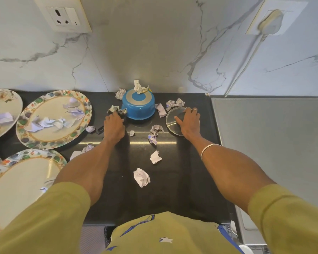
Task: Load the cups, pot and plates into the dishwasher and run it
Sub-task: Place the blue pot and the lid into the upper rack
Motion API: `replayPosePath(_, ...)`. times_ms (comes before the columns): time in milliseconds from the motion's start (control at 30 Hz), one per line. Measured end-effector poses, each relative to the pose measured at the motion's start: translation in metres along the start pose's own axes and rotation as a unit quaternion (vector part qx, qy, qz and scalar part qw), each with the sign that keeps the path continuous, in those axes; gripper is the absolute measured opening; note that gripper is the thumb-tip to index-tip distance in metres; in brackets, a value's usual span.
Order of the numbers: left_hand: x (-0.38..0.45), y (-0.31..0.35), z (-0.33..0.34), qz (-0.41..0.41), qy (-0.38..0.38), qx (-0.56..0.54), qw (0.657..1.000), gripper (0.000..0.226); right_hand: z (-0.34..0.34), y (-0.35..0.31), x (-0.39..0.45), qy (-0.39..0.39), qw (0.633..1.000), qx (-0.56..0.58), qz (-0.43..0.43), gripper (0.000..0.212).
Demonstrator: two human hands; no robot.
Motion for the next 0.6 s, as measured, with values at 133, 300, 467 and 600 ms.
replayPosePath(133,-0.005,0.004,-0.013,0.014,0.004,-0.040,0.999,0.026,-0.004,-0.006,-0.003,-0.010,1.000,-0.014,-0.004,0.059)
replayPosePath(300,-0.024,0.014,-0.029,0.032,0.033,-0.029,0.999,0.025,-0.013,-0.015,-0.011,-0.012,0.999,-0.029,-0.035,0.057)
replayPosePath(467,-0.040,0.018,-0.034,0.020,0.032,-0.037,0.999,0.024,-0.033,-0.019,-0.020,0.006,0.999,-0.008,-0.051,0.057)
replayPosePath(600,-0.054,0.023,-0.039,0.016,0.056,-0.041,0.997,0.021,-0.047,-0.018,-0.029,0.011,0.998,-0.008,-0.064,0.057)
Point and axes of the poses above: each hand's wrist, its own x-axis towards the middle knuckle, its own z-axis out of the palm, y = z × x, the point moved 10 cm from there along x, towards the middle knuckle
